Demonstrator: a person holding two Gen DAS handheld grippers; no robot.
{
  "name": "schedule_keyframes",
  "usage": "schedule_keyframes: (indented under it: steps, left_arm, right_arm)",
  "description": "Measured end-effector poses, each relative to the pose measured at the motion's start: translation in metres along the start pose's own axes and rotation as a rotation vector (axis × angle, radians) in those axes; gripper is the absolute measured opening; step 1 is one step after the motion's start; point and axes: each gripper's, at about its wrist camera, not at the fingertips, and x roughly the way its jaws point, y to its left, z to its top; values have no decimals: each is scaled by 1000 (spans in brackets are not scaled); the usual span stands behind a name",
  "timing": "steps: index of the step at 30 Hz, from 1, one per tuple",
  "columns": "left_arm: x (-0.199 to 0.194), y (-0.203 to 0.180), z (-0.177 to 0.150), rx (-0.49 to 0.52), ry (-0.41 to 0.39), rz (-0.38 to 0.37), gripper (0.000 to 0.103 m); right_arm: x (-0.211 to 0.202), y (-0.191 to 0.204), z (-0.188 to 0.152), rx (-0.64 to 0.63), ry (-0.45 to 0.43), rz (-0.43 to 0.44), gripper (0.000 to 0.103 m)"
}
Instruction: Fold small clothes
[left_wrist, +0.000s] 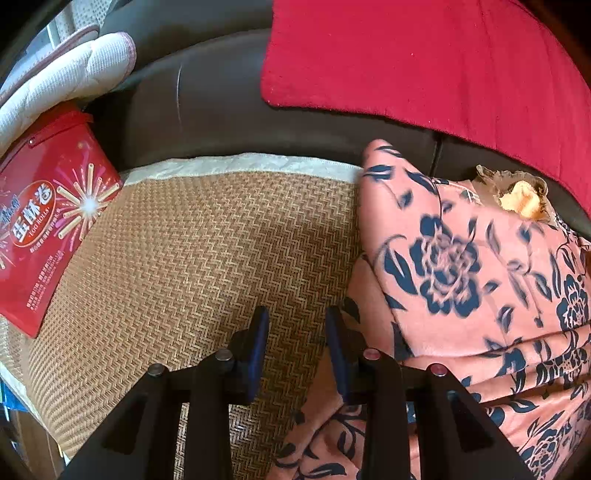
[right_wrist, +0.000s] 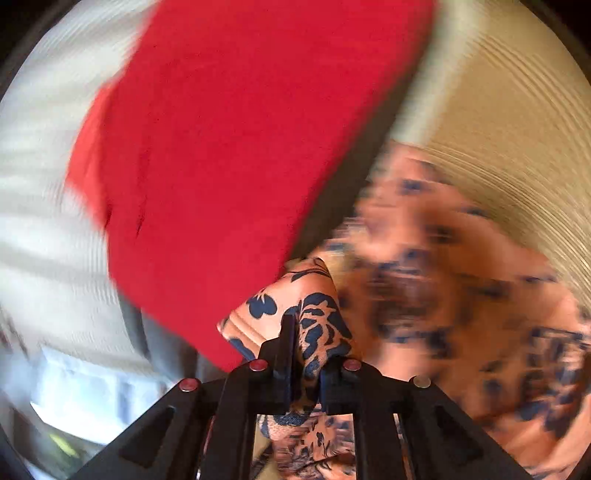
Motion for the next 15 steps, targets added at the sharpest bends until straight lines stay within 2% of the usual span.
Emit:
schedule_keyframes:
  steps: [2,3,4,6,8,12,15]
  left_arm:
    - [-3,-3,0,7,-10,10,33]
    - [-4,-5,0,14,-18,14,33]
    - [-4,-9,0,22,-23,19,33]
    - [-5,-14,0,34,-38,37,33]
    - [-7,-19,2,22,-67,38,33]
    - [-24,-34,4,31,-144,0,33]
    - [-18,-51,3,74,-121,-16,33]
  right_arm:
    - [-7,-29,2,92,27,51,51]
    - [-13,-38,1,114,24,91,78]
    - [-22,-45,2,122,4,175,79]
    - [-34,-38,6,111,-3,224,83]
    - [-48,-22,9,31,-28,289,83]
    - [-63,8,5,-169,-88,225,83]
    - [-37,15,6,-190,-47,152,81]
